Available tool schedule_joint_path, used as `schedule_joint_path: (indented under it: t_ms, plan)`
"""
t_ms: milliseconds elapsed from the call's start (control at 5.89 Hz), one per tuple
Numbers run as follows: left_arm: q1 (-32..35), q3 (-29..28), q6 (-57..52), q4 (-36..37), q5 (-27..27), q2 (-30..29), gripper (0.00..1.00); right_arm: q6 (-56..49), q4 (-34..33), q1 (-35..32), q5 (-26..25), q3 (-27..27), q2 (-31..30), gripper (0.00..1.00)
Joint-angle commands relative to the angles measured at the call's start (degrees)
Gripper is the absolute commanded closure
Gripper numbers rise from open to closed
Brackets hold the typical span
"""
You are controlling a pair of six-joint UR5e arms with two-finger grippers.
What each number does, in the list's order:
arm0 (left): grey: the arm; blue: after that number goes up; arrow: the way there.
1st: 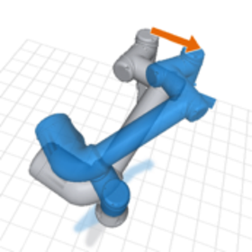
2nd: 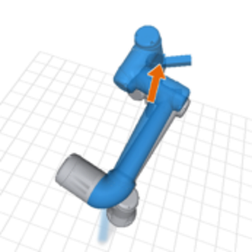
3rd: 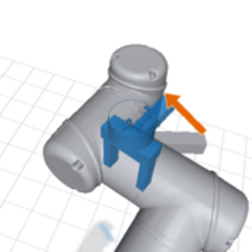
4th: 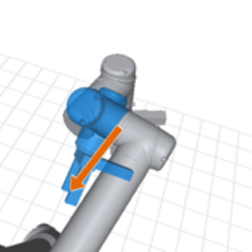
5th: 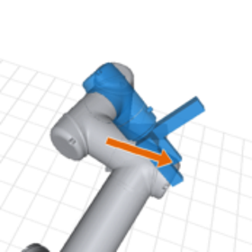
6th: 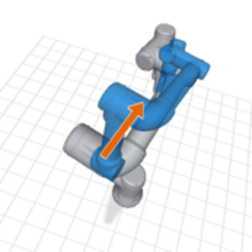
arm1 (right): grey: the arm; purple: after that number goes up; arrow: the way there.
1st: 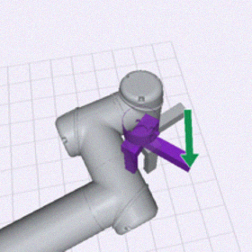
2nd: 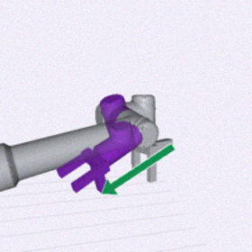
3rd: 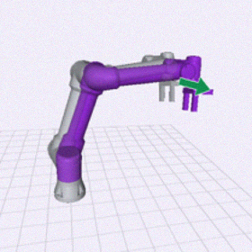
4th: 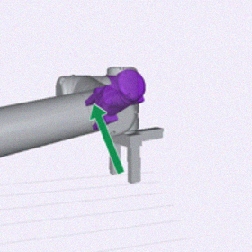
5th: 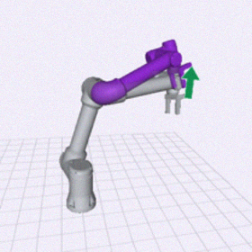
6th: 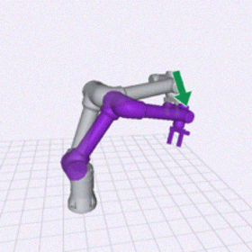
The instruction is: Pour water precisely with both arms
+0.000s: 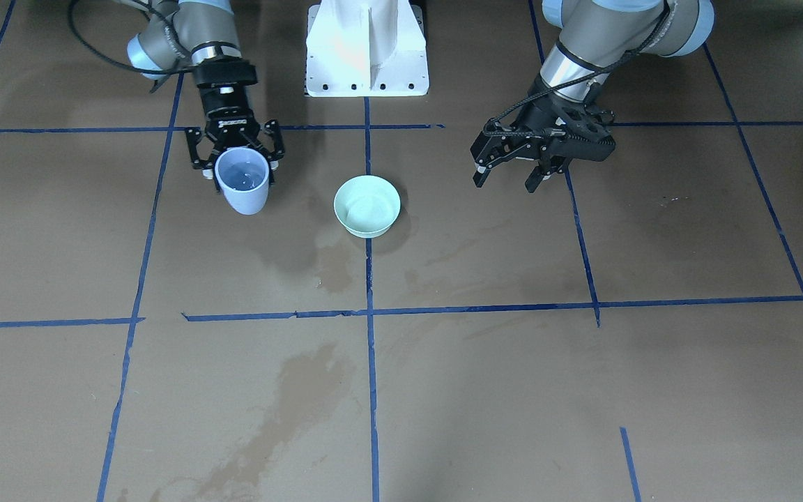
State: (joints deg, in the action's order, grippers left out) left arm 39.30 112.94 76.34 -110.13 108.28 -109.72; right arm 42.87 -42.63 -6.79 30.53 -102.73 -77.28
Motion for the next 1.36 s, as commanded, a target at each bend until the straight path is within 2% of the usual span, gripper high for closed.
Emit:
schedule_joint_path:
  t_ms: [0, 170, 339, 509, 679, 1188]
  plan:
    - [0.08, -0.09, -0.05, -0.09, 0.0, 0.12, 0.0, -2.79, -7.63, 1.69, -2.49, 0.34, 5.98, 0.95]
    - [0.16, -0.09, -0.05, -0.09, 0.0, 0.12, 0.0, -4.36, -12.86, 2.48, -5.45, 0.52, 8.0, 0.98]
    - [0.25, -0.09, -0.05, 0.0, 0.0, 0.12, 0.0, -6.03, -21.09, 2.22, -5.48, 0.34, 11.32, 1.0]
    - [0.25, 0.0, -0.05, -0.09, 0.0, 0.12, 0.0, -6.74, -23.87, 2.14, -4.53, 0.34, 12.31, 1.0]
    - [0.25, 0.0, -0.05, -0.09, 0.0, 0.04, 0.0, -8.58, -24.34, 2.05, -3.73, 0.43, 12.24, 1.0]
    - [0.25, 0.0, 0.04, -0.09, 0.0, 0.04, 0.0, -25.08, -26.97, 0.99, -3.64, 1.65, 12.32, 1.0]
